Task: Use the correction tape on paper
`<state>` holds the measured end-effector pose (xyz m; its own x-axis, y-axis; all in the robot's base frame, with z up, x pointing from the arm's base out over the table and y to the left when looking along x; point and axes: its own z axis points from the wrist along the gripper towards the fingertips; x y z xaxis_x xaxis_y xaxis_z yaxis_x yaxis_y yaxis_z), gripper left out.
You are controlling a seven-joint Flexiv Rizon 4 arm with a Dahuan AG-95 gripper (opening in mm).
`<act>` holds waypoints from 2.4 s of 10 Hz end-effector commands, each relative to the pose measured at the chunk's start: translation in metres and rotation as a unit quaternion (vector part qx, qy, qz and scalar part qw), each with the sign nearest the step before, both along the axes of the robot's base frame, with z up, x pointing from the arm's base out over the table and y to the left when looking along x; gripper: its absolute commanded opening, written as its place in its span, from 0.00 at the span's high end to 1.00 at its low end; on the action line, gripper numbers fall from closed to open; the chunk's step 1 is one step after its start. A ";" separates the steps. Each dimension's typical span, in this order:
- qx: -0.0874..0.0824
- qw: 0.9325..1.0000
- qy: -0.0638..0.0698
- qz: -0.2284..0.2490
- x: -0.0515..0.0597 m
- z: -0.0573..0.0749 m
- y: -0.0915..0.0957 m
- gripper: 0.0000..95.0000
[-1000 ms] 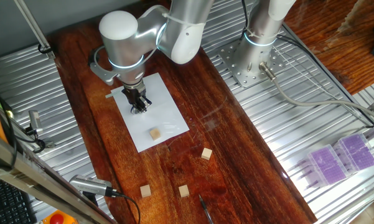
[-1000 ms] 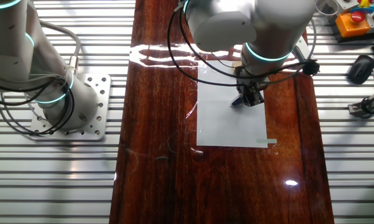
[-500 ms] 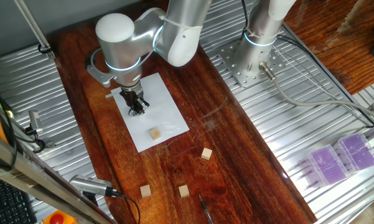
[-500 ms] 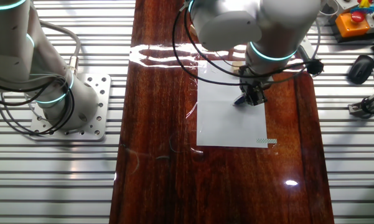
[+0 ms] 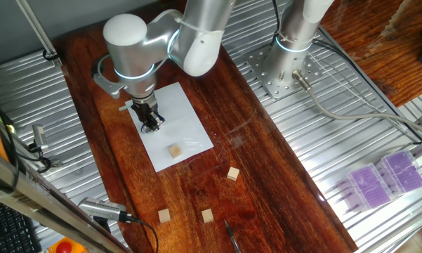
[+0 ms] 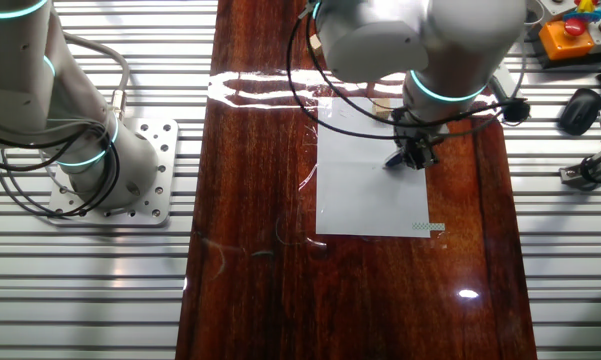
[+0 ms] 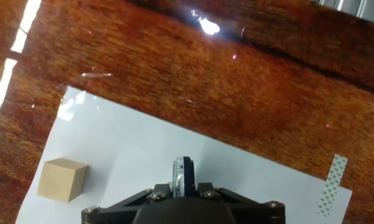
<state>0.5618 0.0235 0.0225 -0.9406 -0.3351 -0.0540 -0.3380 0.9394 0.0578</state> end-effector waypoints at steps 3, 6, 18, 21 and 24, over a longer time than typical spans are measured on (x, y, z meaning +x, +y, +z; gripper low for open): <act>-0.006 1.000 0.016 0.000 0.000 0.003 0.000 1.00; -0.017 1.000 0.022 0.001 -0.009 0.003 0.000 1.00; -0.034 0.999 0.021 0.009 -0.034 0.002 -0.006 1.00; -0.033 0.999 0.014 0.010 -0.034 -0.004 -0.006 1.00; -0.030 0.999 0.006 0.009 -0.031 -0.004 -0.005 1.00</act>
<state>0.5299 0.0182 0.0200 -0.9352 -0.3535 -0.0205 -0.3536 0.9354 0.0049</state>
